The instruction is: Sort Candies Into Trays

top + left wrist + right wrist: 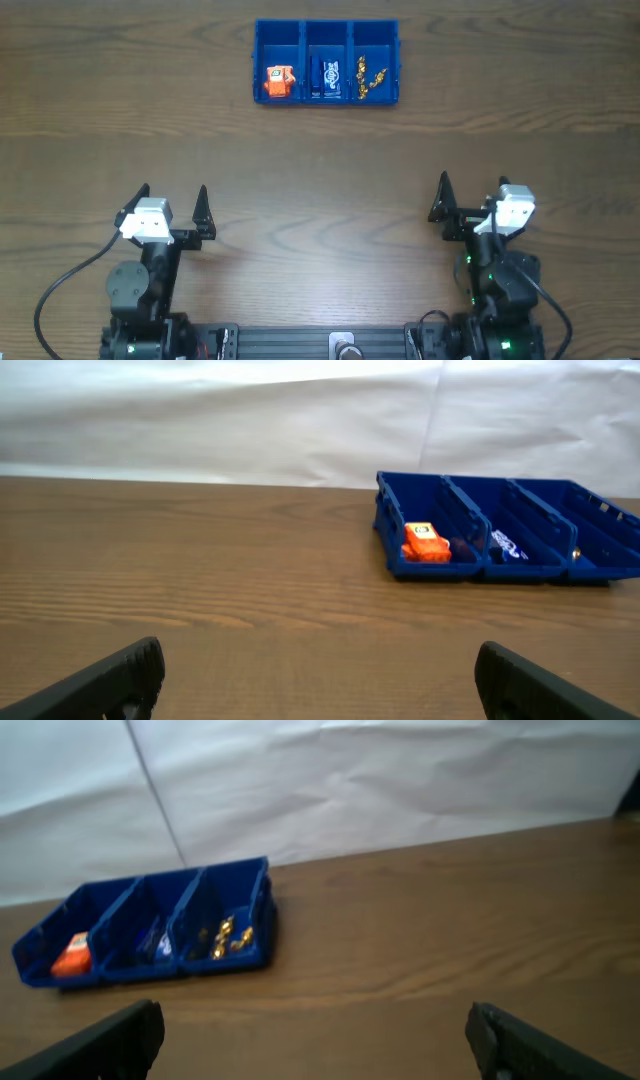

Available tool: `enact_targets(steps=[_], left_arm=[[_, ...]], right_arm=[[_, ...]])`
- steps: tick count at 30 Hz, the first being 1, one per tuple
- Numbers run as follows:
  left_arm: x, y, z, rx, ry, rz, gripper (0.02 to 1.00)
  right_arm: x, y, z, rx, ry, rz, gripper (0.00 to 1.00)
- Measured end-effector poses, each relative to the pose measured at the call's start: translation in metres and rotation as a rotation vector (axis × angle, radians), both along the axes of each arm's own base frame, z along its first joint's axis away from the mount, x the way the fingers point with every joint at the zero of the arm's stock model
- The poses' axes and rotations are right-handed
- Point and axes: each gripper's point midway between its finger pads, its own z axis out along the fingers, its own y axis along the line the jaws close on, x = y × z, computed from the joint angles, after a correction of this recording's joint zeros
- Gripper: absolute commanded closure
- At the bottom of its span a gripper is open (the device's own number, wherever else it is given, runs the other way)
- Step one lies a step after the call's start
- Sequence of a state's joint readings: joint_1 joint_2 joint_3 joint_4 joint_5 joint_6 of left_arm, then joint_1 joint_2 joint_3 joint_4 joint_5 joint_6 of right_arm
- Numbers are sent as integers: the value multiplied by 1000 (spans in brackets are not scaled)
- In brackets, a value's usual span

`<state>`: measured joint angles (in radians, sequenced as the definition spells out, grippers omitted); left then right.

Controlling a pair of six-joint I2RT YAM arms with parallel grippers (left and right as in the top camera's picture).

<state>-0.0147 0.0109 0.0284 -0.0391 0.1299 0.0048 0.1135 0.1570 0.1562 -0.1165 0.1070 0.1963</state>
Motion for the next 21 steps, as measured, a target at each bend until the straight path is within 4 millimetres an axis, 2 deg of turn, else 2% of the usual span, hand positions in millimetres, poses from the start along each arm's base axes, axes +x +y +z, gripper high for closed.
enact_targets(steps=[2, 9, 21], left_arm=[[0, 0, 0, 0, 0, 0, 20], [0, 0, 0, 0, 0, 0, 20], [0, 0, 0, 0, -1, 0, 20]], right_arm=[[0, 2, -13, -15, -1, 19, 3], [-2, 3, -28, -64, -39, 42, 3], [-2, 3, -28, -124, -43, 52, 3]])
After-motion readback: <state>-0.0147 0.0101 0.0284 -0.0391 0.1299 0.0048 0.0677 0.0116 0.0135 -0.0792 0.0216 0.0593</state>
